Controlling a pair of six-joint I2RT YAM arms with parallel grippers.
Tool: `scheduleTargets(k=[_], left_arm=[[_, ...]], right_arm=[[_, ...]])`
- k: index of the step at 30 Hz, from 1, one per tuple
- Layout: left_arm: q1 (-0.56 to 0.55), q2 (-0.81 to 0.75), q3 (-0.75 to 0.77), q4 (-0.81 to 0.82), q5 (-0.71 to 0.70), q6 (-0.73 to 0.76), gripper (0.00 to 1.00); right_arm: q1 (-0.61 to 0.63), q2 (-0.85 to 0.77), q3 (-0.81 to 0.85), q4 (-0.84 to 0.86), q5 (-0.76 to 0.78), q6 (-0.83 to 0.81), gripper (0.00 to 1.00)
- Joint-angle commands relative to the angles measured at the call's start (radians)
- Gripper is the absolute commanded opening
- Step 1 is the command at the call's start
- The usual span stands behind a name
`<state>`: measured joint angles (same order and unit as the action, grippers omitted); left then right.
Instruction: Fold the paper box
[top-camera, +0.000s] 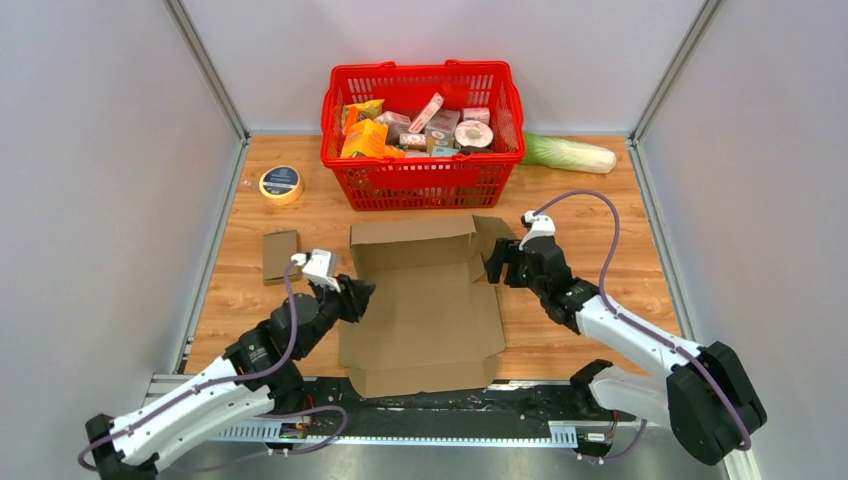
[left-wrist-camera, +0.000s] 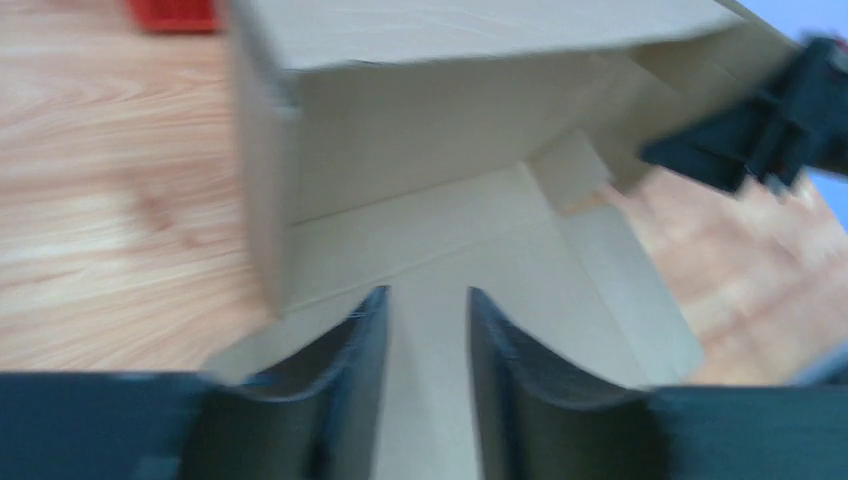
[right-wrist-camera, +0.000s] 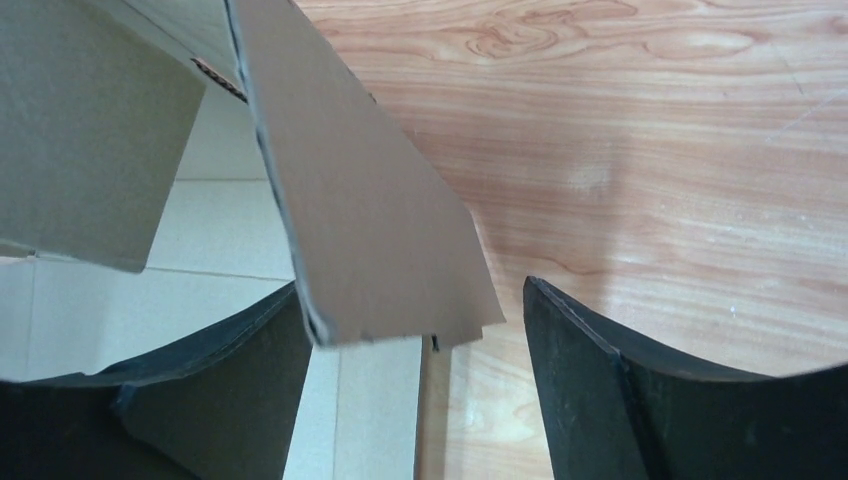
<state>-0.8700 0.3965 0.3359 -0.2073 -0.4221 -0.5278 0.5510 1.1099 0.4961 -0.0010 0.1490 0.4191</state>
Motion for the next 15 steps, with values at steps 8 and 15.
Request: scheduleTargets(k=[8,15], left_arm=[[-0.351,0.715,0.163,0.688,0.173,0.144,0.05],[-0.354,1.206,0.324,1.031,0.278,0.117,0.04]], right_arm=[[-0.109,-0.03,0.005,-0.083,-0.229,0.033,0.6],[-0.122,0.022,0.056,-0.105,-0.25,0.014,0.57]])
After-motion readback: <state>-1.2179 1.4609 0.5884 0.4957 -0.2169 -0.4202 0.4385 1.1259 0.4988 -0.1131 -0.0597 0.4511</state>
